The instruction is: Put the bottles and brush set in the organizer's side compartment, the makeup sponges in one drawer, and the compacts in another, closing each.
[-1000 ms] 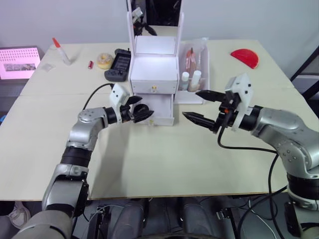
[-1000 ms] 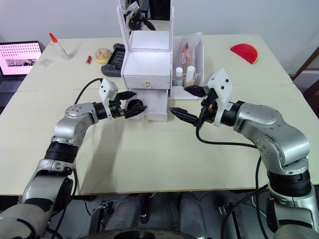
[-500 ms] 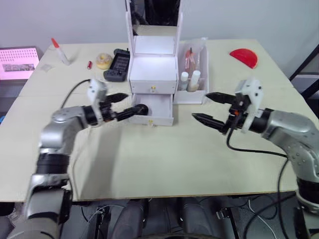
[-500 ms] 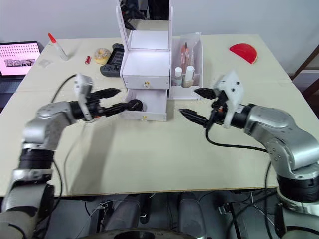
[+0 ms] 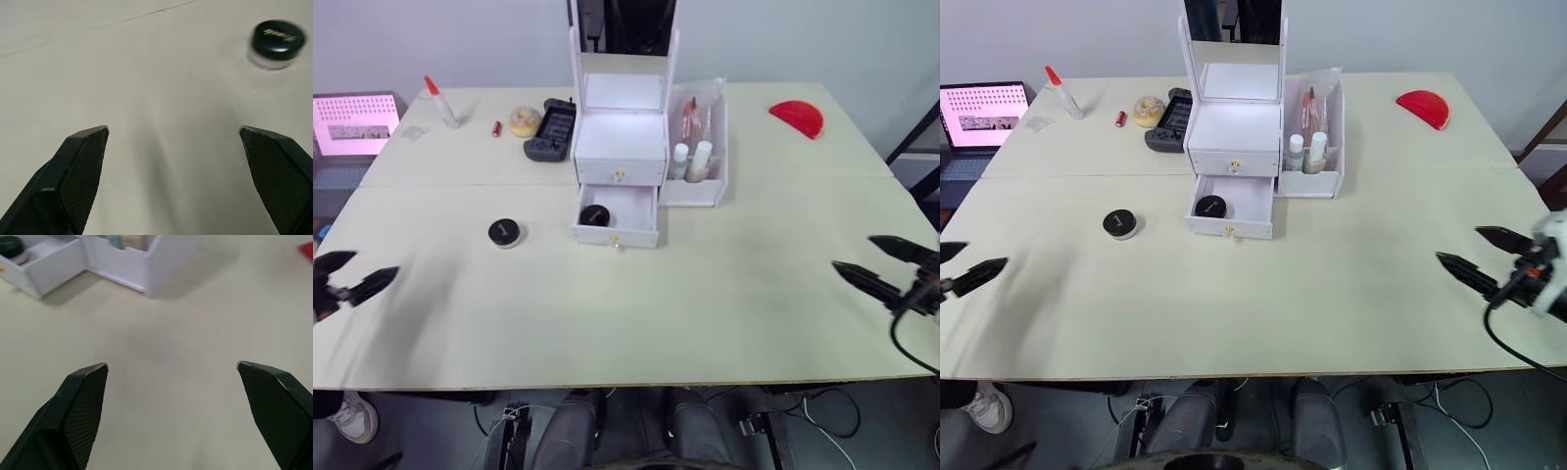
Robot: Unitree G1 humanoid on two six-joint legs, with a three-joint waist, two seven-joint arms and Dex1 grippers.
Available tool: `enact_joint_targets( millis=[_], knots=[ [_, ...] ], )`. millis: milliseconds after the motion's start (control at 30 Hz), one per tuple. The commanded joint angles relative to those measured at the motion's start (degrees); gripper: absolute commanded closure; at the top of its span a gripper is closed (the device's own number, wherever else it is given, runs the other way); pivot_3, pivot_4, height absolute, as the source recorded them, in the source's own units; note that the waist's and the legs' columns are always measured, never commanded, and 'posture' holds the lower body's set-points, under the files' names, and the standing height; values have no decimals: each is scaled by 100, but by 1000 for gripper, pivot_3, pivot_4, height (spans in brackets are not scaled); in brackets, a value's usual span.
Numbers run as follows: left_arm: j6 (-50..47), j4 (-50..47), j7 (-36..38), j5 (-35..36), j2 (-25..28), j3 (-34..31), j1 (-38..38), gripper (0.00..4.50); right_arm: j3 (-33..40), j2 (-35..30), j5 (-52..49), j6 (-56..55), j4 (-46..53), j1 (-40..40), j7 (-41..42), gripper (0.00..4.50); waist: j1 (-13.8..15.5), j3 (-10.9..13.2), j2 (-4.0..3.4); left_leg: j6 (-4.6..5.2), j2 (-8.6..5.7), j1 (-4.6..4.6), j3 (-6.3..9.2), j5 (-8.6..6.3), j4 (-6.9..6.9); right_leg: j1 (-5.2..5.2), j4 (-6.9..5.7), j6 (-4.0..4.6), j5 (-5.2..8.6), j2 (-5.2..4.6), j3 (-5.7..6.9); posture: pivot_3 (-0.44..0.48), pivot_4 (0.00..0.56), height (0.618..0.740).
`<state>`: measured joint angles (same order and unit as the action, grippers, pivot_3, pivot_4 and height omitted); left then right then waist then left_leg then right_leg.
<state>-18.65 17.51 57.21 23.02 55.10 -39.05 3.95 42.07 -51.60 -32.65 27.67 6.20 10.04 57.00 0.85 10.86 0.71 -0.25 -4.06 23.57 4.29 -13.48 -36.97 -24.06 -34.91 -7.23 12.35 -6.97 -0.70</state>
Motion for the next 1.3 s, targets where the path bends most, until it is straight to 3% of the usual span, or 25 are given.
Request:
enact_joint_targets(
  millis=[33, 467, 700, 800, 967, 1100, 1300],
  knots=[
    [263, 40, -1, 12, 169, -419, 170, 16, 400, -72, 124, -413, -598, 116, 174, 0, -12, 0, 0, 0, 1, 0, 0, 0, 4, 0, 3, 1, 0, -2, 0, 0, 150, 738],
    [304, -48, -114, 79, 139, -383, 198, 16, 274, 31, 84, -561, -736, 84, 71, 0, -44, -3, -7, 1, 5, 0, -14, 0, 23, -22, 1, 2, 0, 3, -11, 0, 150, 738],
    [-354, -1027, -552, 367, -348, 22, -12, 16, 124, 18, -447, 122, 405, -262, -284, 0, -24, -4, -10, 1, 5, 0, -15, 0, 22, -22, 0, 1, -1, 3, -15, 0, 150, 738],
    [-748, -2112, -1108, 573, -1006, 559, -192, 16, -369, -49, -1034, 670, 1241, -895, -559, 0, -23, -3, -9, 2, 5, 0, -16, 1, 20, -21, -2, -1, -2, 2, -17, 0, 150, 738],
    [-993, -2629, -1795, 485, -1681, 1193, -588, 16, -1502, -92, -1349, 1213, 1887, -2038, -888, 0, -22, -1, -1, 17, 7, 1, -14, 10, 9, -23, -10, -1, -3, 16, -16, 0, 150, 738],
    [-687, -2092, -2510, -104, -2119, 1803, -1278, 16, -2717, 252, -1251, 1272, 1630, -3467, -802, 0, -15, -1, -2, 20, 0, 2, -19, 12, 2, -24, -16, -1, -5, 19, -15, 0, 150, 738],
    [-412, -1431, -2745, -375, -2444, 2193, -1798, 16, -3497, 433, -986, 1174, 1212, -4167, -418, 0, -10, -3, 14, 24, -10, 6, -17, 10, -2, -23, -15, -20, -16, 15, -11, 0, 150, 738]
  ],
)
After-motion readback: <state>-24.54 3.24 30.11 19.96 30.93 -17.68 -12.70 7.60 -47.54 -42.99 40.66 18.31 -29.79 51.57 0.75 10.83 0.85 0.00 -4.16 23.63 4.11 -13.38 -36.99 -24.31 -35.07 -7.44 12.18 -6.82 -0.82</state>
